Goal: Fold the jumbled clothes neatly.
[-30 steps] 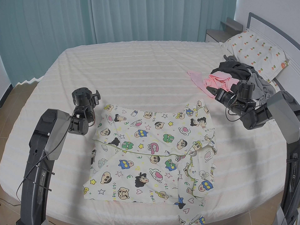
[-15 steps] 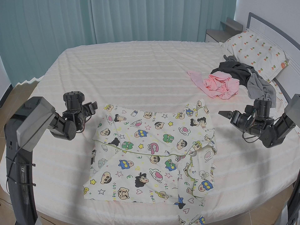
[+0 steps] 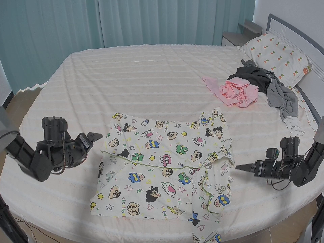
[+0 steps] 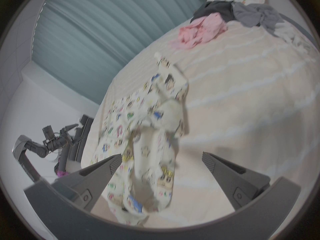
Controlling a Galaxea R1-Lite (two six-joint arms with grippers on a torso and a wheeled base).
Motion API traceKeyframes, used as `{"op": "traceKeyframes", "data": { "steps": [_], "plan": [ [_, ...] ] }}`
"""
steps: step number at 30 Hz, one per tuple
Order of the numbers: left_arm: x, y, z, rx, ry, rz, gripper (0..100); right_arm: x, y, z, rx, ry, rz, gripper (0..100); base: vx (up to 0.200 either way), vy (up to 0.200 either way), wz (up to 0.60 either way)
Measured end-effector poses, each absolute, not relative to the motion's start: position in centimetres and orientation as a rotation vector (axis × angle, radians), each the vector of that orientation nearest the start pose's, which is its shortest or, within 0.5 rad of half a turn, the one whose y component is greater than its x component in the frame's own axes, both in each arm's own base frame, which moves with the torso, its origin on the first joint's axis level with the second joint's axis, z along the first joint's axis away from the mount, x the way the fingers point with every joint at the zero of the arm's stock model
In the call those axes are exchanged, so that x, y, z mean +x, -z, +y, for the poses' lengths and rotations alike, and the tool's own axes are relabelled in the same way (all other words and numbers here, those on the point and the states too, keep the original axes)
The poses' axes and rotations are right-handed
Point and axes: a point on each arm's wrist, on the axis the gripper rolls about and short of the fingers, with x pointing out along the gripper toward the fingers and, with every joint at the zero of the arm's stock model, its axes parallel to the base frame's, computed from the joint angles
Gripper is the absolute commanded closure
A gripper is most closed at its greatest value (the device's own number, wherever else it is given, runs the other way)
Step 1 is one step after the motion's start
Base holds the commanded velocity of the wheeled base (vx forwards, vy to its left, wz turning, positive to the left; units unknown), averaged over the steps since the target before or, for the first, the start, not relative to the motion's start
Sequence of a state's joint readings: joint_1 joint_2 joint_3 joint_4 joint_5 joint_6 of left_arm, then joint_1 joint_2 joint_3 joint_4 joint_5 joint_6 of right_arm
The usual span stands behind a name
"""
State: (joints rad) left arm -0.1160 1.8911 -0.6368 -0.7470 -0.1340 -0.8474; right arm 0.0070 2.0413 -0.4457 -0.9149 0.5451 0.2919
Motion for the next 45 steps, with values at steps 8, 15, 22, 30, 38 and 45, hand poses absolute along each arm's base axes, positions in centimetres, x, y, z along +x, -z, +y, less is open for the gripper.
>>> {"op": "traceKeyframes", "data": {
  "steps": [8,15,22,30,38,45],
  "plan": [
    [25.6,-10.5,-4.0,-1.030,0.129,0.654,0,27.0,-0.4,2.8,0.424,-0.553,0.847,0,0.000,0.000,0.00],
    [24.4,-11.0,-4.0,-1.024,0.162,0.600,0,29.4,0.6,3.7,0.405,-0.581,0.831,100,0.000,0.000,0.00],
    [24.2,-10.9,-3.9,-1.021,0.167,0.581,0,30.8,1.5,4.2,0.400,-0.580,0.847,100,0.000,0.000,0.00],
    [24.3,-10.7,-3.7,-1.014,0.123,0.556,0,31.8,2.2,4.8,0.389,-0.558,0.891,100,0.000,0.000,0.00],
    [24.4,-10.6,-3.7,-1.013,0.120,0.559,0,30.9,1.3,3.8,0.378,-0.515,0.874,100,0.000,0.000,0.00],
    [24.3,-10.6,-3.8,-1.011,0.118,0.560,0,29.5,-0.7,2.0,0.379,-0.461,0.834,100,0.000,0.000,0.00]
  ]
}}
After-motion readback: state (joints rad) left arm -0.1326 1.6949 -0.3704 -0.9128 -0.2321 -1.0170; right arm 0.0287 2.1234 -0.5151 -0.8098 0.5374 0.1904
